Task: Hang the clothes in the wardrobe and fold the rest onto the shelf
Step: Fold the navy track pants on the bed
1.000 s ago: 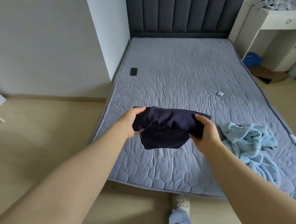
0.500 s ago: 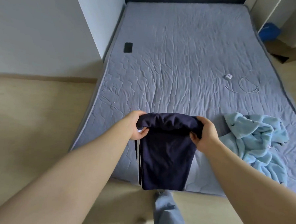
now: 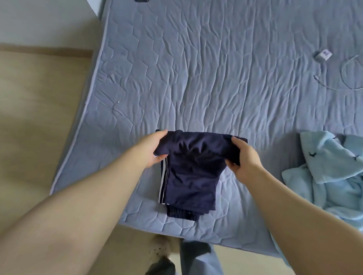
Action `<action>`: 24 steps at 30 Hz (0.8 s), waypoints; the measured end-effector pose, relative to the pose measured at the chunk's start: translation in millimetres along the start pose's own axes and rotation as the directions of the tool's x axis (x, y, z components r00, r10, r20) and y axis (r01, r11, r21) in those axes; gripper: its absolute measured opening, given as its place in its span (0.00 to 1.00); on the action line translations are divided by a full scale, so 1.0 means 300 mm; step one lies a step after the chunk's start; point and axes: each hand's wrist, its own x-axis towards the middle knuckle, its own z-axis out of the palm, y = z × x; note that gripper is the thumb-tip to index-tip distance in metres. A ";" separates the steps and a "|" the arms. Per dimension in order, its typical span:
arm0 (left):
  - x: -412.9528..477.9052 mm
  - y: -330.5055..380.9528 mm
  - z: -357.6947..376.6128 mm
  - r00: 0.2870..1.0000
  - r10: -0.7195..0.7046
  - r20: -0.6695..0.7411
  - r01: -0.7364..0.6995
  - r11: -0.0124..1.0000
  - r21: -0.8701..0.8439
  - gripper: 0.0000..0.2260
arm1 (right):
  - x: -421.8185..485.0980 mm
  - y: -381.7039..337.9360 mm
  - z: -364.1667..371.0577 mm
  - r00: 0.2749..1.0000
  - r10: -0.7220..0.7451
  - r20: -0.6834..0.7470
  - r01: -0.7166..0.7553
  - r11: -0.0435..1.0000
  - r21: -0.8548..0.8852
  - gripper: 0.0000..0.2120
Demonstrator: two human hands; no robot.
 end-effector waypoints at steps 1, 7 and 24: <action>0.013 -0.031 -0.011 1.000 -0.024 -0.011 0.024 0.998 0.049 0.06 | 0.012 0.035 -0.017 1.000 0.028 -0.004 -0.028 1.000 -0.013 0.04; 0.081 -0.268 -0.107 0.993 -0.098 -0.071 0.114 0.954 0.277 0.11 | 0.046 0.267 -0.130 0.990 0.133 -0.054 -0.143 0.943 -0.302 0.04; 0.419 -0.731 -0.175 0.982 -0.032 -0.184 0.140 0.777 0.614 0.29 | 0.335 0.666 -0.268 0.968 0.244 -0.065 -0.224 0.708 -0.670 0.19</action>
